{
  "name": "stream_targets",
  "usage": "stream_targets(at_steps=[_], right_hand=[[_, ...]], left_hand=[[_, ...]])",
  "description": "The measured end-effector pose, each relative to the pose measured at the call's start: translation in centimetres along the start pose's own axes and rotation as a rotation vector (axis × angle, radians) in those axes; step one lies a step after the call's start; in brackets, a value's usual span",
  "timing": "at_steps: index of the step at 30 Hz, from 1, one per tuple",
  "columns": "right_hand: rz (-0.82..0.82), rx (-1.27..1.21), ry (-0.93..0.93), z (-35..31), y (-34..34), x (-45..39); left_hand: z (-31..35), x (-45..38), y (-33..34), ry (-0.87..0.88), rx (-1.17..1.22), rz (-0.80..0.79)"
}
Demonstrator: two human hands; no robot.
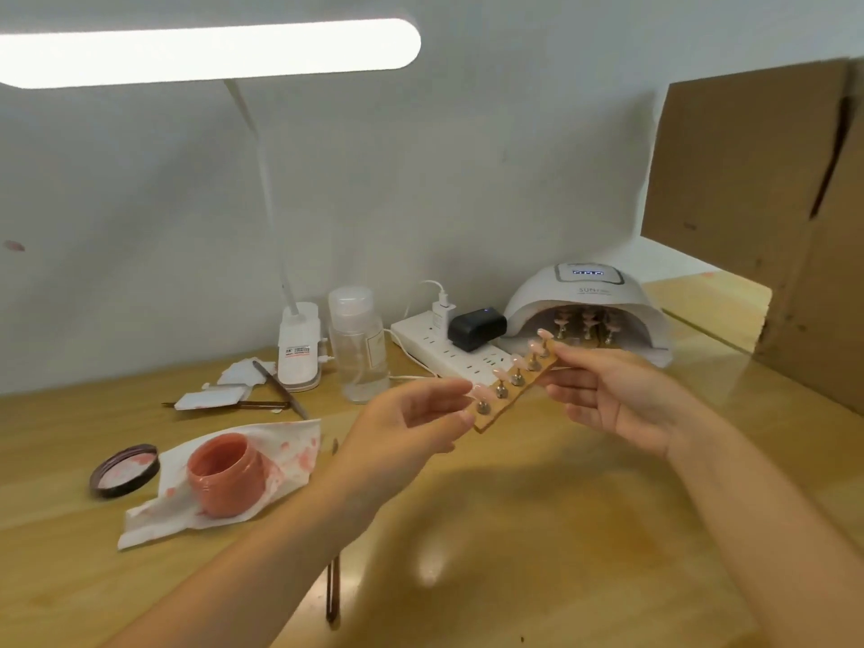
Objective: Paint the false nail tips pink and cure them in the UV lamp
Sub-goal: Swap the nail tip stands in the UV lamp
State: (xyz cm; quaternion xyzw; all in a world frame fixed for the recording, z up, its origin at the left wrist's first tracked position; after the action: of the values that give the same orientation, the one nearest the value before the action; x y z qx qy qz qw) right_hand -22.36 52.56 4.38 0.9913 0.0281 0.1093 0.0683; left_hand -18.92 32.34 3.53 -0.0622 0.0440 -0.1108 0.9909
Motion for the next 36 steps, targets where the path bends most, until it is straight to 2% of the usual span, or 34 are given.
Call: stream_targets(at_steps=[5, 9, 13, 17, 20, 23, 27, 33, 36], right_hand=[[0.085, -0.030, -0.003, 0.4, -2.2, -0.6], [0.152, -0.067, -0.012, 0.7, -3.6, -1.1], [0.179, -0.035, -0.019, 0.6, -4.9, -1.9], [0.374, 0.146, -0.026, 0.4, -7.2, -3.4], [0.511, 0.385, -0.044, 0.3, -9.1, -5.1], [0.532, 0.668, -0.073, 0.3, -9.6, -6.8], [0.548, 0.987, -0.165, -0.2, -9.4, -8.6], [0.633, 1.035, -0.212, 0.1, -9.0, -9.0], [0.606, 1.053, -0.202, -0.1, -9.1, -8.2]], left_hand=[[-0.5, -2.3, 3.1, -0.215, 0.204, -0.098], [-1.0, -3.8, 4.6, -0.284, 0.322, -0.175], [-1.2, -5.3, 5.1, -0.304, 0.367, -0.149], [-1.1, -6.6, 5.6, -0.281, 0.342, 0.010], [-1.4, -7.3, 6.2, -0.229, 0.274, 0.138], [-1.7, -8.0, 7.0, -0.196, 0.219, 0.207], [-1.7, -8.6, 7.8, -0.209, 0.284, 0.234], [-2.1, -8.9, 8.3, -0.208, 0.341, 0.274], [-2.2, -8.9, 8.3, -0.195, 0.345, 0.284]])
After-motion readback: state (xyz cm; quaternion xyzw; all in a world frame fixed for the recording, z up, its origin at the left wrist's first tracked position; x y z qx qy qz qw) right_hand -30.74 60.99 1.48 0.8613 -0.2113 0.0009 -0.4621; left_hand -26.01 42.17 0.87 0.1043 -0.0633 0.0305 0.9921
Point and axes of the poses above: each hand's wrist, its own x-axis away from the middle knuckle, its own y-axis out of the palm, z = x × y, the point moved 2 cm from there along -x, towards the middle knuckle, and after that the axes turned 2 degrees about x, right-handed, at the moved point
